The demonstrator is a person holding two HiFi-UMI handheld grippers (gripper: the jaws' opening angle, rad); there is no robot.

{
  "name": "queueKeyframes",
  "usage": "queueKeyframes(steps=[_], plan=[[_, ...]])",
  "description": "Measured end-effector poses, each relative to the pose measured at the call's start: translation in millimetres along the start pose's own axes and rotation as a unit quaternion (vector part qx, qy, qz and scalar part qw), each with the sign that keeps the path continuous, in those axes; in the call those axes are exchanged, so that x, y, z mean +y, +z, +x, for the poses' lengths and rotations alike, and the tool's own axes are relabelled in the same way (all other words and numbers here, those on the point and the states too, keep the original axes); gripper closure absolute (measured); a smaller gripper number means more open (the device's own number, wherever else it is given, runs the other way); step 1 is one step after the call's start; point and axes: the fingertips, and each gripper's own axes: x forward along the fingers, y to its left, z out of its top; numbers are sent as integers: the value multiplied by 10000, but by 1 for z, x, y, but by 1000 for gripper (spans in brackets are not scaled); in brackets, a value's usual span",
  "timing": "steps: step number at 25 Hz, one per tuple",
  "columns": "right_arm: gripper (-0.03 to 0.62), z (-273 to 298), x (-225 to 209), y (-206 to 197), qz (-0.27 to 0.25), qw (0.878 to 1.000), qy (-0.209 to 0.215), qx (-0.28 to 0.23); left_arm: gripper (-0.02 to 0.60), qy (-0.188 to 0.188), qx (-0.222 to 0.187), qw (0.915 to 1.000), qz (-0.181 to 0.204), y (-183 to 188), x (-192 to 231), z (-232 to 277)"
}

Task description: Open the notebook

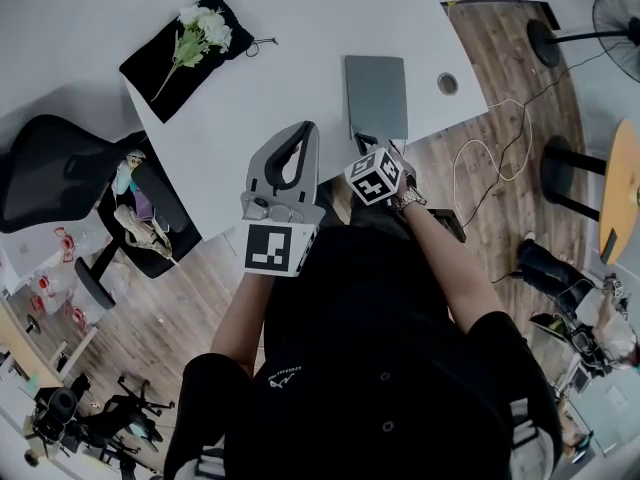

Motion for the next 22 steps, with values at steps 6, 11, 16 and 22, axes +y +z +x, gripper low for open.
queueKeyframes(steps=[6,11,16,22], plan=[[582,-8,-4,5,250,9994,233,-84,574,-81,6,10000,33,0,-4,4],[582,-16,-10,9,546,9974,428,-175,574,-193,35,9998,84,0,-13,12],[582,-25,-13,10,627,9964,493,-297,574,-191,-15,9998,62,1,-24,15],[582,-35,-17,10,723,9946,606,-432,574,-40,8,10000,64,1,-31,13]])
